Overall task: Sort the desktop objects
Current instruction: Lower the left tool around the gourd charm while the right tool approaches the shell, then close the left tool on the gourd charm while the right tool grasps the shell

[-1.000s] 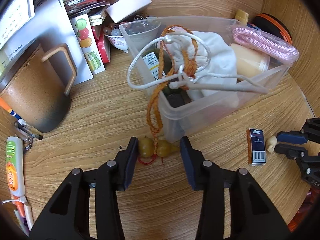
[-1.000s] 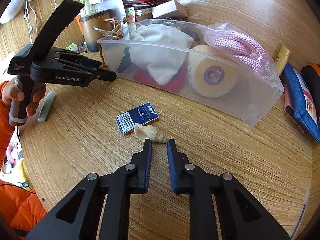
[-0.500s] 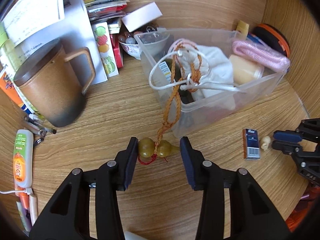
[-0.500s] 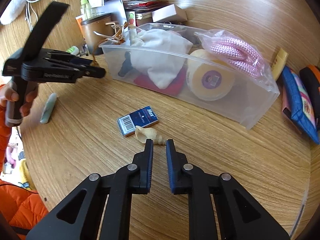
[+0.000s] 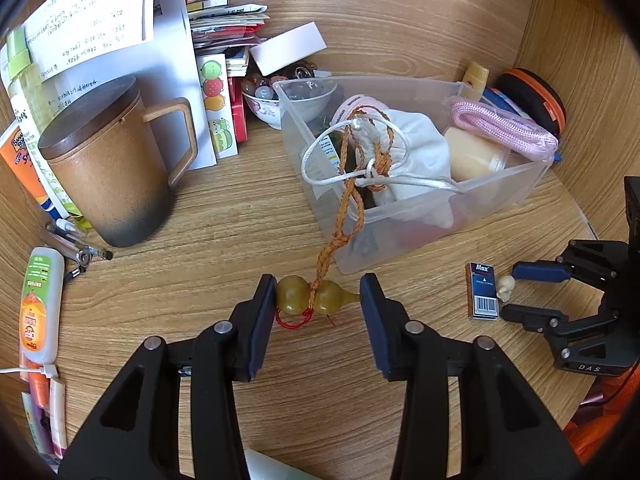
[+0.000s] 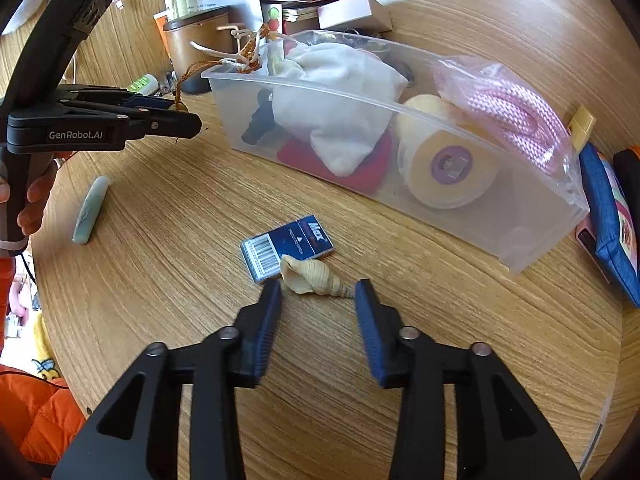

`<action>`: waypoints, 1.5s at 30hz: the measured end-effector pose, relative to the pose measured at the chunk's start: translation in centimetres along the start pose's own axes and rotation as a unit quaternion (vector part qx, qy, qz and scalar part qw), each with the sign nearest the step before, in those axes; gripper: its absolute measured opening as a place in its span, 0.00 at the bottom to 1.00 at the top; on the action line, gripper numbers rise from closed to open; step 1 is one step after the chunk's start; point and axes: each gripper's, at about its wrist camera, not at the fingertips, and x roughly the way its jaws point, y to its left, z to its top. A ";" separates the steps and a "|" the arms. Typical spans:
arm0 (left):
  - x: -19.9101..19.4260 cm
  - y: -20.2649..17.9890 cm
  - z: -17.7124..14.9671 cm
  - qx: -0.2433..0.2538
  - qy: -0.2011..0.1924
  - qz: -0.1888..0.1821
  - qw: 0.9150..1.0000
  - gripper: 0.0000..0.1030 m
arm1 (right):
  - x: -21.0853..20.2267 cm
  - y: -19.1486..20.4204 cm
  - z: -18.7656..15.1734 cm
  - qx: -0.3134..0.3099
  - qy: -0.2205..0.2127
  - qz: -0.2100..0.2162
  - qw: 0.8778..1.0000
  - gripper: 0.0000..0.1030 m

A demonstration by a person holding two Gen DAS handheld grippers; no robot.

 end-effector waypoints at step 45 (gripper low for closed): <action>-2.8 -2.9 4.4 0.020 -0.070 -0.062 0.995 0.41 | -5.7 -2.4 5.7 0.017 -0.114 -0.019 0.993 0.28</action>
